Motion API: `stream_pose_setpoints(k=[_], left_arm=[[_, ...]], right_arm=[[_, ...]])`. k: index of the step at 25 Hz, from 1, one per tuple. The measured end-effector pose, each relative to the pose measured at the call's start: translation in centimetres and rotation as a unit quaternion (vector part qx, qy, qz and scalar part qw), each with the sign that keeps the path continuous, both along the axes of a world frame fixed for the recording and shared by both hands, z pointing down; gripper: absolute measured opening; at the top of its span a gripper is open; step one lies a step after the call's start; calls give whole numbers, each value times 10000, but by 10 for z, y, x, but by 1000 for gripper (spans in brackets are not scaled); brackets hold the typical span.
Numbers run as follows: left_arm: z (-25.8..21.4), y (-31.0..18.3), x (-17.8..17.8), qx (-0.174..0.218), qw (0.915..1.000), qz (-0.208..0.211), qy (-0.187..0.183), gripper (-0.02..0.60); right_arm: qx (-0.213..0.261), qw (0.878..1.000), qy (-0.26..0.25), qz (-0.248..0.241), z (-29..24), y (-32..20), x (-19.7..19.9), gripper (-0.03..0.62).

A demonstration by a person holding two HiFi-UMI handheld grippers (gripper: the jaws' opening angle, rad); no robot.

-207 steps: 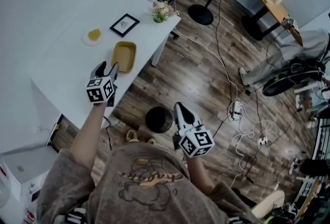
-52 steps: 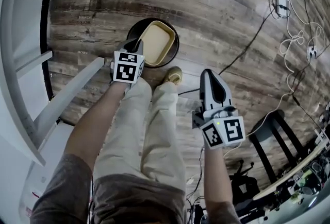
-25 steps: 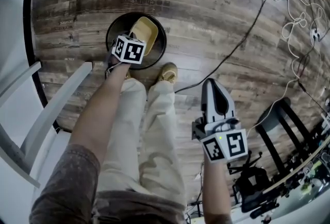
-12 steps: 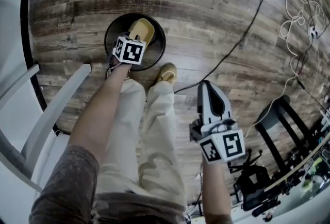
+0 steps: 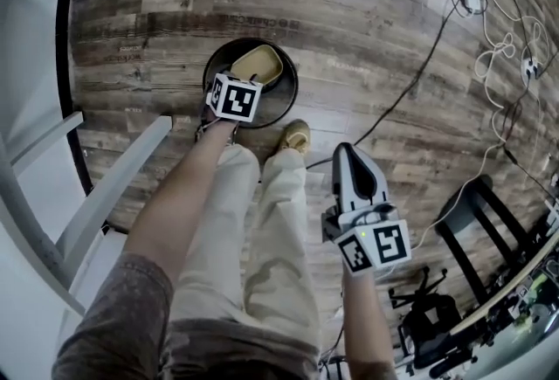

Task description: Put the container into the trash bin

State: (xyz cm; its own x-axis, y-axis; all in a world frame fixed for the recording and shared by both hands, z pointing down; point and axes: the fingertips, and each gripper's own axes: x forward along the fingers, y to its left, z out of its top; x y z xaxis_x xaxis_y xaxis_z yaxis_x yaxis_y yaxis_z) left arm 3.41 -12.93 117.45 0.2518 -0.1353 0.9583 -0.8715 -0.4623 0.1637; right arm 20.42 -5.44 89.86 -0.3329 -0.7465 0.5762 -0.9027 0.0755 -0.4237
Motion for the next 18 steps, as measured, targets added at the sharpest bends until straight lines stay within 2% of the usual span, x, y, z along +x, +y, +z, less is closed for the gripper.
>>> stream_pose_setpoints(k=[9,13,18], left_arm=[[-131,-29,-13,454,9981,-38,405,268],[-203,-41,-23,709,9955,-206,600,270],[-298,-35,-24,730,9927,-363,891,272]], right_arm=[[360,9993,-1,-108,-83,-25,-24,2],[498,9986,7,-155,-125,-33,-37,2],[675,9976,36,-164,-181,-40,-40,2]])
